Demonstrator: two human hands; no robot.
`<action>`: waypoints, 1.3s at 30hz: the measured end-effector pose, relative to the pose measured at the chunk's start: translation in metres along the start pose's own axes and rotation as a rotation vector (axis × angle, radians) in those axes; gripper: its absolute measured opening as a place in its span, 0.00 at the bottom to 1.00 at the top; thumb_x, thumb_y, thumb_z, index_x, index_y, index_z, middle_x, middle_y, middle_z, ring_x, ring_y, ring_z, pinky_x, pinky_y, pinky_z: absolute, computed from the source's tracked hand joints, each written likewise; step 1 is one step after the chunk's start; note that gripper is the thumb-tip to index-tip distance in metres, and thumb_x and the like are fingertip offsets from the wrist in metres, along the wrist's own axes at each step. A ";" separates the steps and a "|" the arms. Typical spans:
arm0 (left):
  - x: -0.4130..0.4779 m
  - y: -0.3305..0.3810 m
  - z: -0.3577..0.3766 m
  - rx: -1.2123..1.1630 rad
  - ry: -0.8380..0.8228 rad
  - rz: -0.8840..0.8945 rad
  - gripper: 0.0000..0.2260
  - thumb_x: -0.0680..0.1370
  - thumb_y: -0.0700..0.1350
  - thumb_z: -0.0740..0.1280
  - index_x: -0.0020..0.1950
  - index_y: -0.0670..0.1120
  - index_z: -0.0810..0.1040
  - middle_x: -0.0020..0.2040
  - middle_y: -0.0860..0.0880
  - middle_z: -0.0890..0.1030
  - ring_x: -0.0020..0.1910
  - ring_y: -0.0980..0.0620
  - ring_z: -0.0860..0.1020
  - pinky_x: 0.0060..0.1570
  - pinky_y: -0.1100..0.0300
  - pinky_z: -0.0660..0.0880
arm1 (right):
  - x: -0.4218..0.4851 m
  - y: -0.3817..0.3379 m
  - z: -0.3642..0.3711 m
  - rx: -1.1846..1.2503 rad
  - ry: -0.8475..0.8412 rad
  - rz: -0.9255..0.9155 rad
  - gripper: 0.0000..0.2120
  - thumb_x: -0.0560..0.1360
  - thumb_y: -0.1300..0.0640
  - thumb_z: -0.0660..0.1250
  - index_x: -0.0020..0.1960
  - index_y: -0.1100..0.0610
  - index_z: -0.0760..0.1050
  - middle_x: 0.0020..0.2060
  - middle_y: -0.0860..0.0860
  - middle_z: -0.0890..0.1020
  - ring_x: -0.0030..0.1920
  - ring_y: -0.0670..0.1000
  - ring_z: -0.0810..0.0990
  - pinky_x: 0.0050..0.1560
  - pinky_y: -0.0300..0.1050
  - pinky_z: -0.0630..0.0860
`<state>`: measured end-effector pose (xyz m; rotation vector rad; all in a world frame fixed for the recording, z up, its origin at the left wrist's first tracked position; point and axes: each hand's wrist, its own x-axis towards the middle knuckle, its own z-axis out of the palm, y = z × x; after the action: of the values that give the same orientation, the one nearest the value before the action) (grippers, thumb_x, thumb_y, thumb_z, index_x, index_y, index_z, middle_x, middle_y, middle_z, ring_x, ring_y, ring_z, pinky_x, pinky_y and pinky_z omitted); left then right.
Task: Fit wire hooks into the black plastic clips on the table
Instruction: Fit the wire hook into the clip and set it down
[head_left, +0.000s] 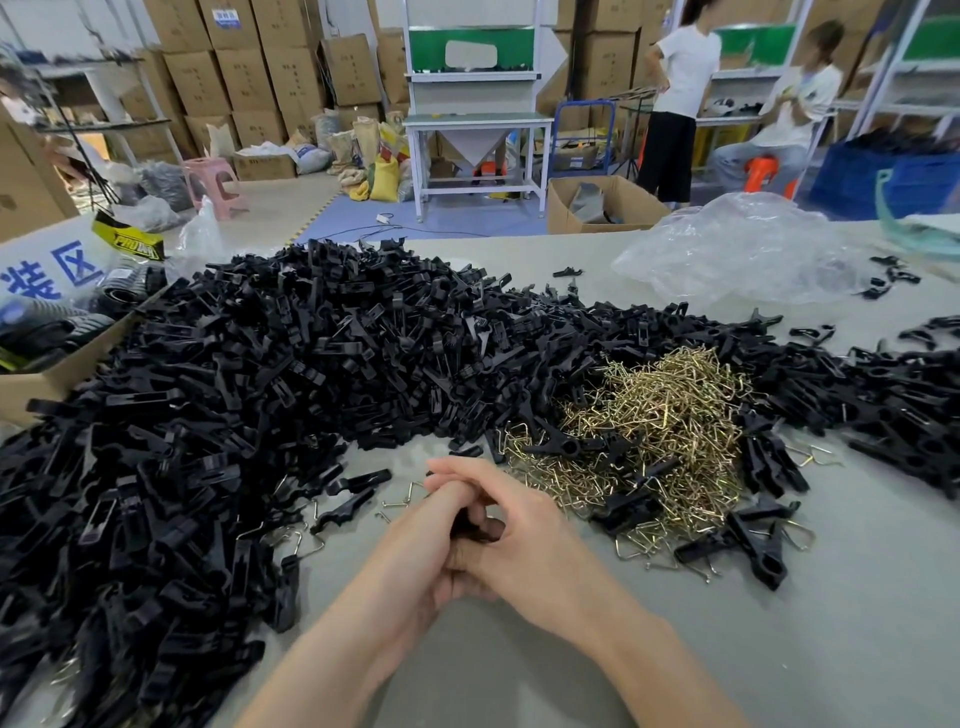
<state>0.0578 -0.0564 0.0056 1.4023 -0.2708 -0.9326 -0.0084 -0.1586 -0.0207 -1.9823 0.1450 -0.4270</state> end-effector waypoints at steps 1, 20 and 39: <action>-0.001 0.000 0.002 0.000 0.018 0.003 0.19 0.80 0.49 0.61 0.29 0.51 0.74 0.33 0.49 0.77 0.31 0.52 0.77 0.30 0.57 0.75 | 0.001 0.001 0.000 0.025 -0.005 0.003 0.32 0.66 0.59 0.73 0.64 0.33 0.73 0.58 0.36 0.80 0.59 0.43 0.79 0.61 0.41 0.77; 0.000 -0.001 0.002 -0.106 0.179 0.098 0.20 0.82 0.48 0.57 0.32 0.46 0.76 0.29 0.47 0.80 0.31 0.49 0.81 0.38 0.54 0.74 | 0.001 0.005 -0.002 0.242 -0.036 0.029 0.24 0.72 0.55 0.77 0.63 0.35 0.77 0.48 0.51 0.80 0.56 0.55 0.82 0.60 0.45 0.79; 0.006 -0.003 0.004 -0.117 -0.005 0.115 0.26 0.83 0.57 0.53 0.57 0.35 0.77 0.56 0.35 0.83 0.48 0.42 0.80 0.52 0.43 0.77 | -0.009 0.002 -0.012 0.003 0.317 -0.035 0.09 0.76 0.43 0.70 0.55 0.38 0.75 0.53 0.39 0.79 0.53 0.41 0.81 0.49 0.32 0.76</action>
<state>0.0580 -0.0633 0.0017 1.2643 -0.2928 -0.8437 -0.0212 -0.1674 -0.0198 -1.9052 0.3087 -0.7629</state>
